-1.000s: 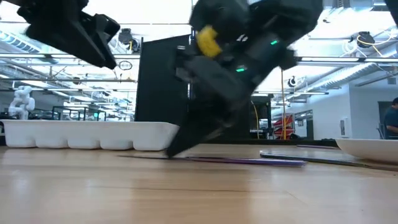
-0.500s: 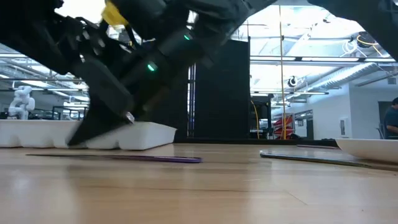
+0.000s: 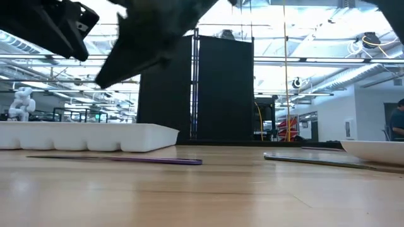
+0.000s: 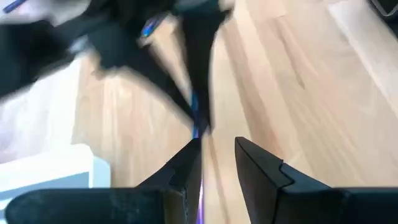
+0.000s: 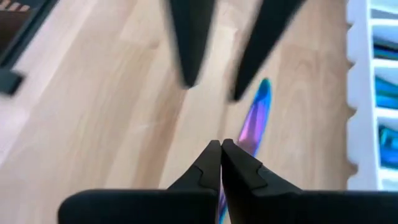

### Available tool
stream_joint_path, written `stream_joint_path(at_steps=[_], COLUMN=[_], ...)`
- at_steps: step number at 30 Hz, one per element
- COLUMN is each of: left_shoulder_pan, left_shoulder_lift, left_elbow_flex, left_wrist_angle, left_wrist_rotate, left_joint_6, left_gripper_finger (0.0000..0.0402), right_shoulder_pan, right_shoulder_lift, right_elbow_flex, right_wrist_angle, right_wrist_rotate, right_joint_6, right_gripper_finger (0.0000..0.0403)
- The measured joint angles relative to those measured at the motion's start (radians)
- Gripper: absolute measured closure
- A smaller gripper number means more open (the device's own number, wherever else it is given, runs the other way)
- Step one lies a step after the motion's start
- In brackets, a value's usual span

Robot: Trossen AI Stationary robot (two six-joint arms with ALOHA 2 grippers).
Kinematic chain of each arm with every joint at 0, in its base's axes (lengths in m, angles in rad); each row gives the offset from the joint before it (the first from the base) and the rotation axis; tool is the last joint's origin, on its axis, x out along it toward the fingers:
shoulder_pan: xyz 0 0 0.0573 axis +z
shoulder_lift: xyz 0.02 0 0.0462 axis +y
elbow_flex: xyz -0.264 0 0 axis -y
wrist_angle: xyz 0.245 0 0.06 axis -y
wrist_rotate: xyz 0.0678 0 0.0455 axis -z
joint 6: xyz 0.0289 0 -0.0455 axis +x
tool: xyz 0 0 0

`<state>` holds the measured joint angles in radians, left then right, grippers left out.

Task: Sort silverware
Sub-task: Put the knife into the white tray

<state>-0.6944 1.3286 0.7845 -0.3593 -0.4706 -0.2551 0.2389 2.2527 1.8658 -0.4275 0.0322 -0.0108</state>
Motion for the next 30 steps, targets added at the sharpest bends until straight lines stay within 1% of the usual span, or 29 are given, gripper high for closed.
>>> stream_joint_path(at_steps=[3, 5, 8, 11, 13, 16, 18, 21, 25, 30], left_shoulder_pan=[0.003, 0.005, 0.027, 0.072, 0.104, 0.157, 0.192, 0.230, 0.256, 0.263], left_shoulder_lift=[0.004, 0.008, 0.043, 0.114, 0.170, 0.241, 0.276, 0.300, 0.316, 0.342], left_elbow_flex=[-0.001, -0.001, 0.000, 0.001, 0.000, 0.000, -0.001, -0.001, -0.001, -0.001], left_wrist_angle=[0.030, 0.056, 0.153, 0.267, 0.288, 0.306, 0.328, 0.352, 0.330, 0.308], left_wrist_rotate=[-0.028, -0.037, -0.034, 0.023, 0.081, 0.128, 0.138, 0.167, 0.207, 0.213], left_joint_6=[-0.001, -0.001, 0.000, 0.035, 0.071, 0.085, 0.085, 0.080, 0.097, 0.139], left_gripper_finger=[0.0301, 0.0301, 0.0301, 0.0301, 0.0301, 0.0301, 0.0301, 0.0301, 0.0301, 0.0301], right_shoulder_pan=[0.006, 0.004, -0.002, -0.013, -0.029, -0.049, -0.048, -0.029, 0.015, 0.032], right_shoulder_lift=[-0.110, -0.213, -0.385, -0.562, -0.683, -0.847, -0.932, -1.031, -1.102, -1.140], right_elbow_flex=[-0.161, -0.311, -0.556, -0.757, -0.844, -0.925, -0.970, -1.031, -1.095, -1.110], right_wrist_angle=[0.076, 0.164, 0.270, 0.368, 0.416, 0.425, 0.450, 0.468, 0.456, 0.459], right_wrist_rotate=[-0.001, 0.007, 0.066, 0.104, 0.106, 0.139, 0.196, 0.206, 0.202, 0.203], right_joint_6=[0.018, 0.046, 0.112, 0.142, 0.137, 0.130, 0.116, 0.106, 0.109, 0.104], right_gripper_finger=[0.0403, 0.0403, 0.0403, 0.0403, 0.0403, 0.0403, 0.0403, 0.0403, 0.0403, 0.0403])
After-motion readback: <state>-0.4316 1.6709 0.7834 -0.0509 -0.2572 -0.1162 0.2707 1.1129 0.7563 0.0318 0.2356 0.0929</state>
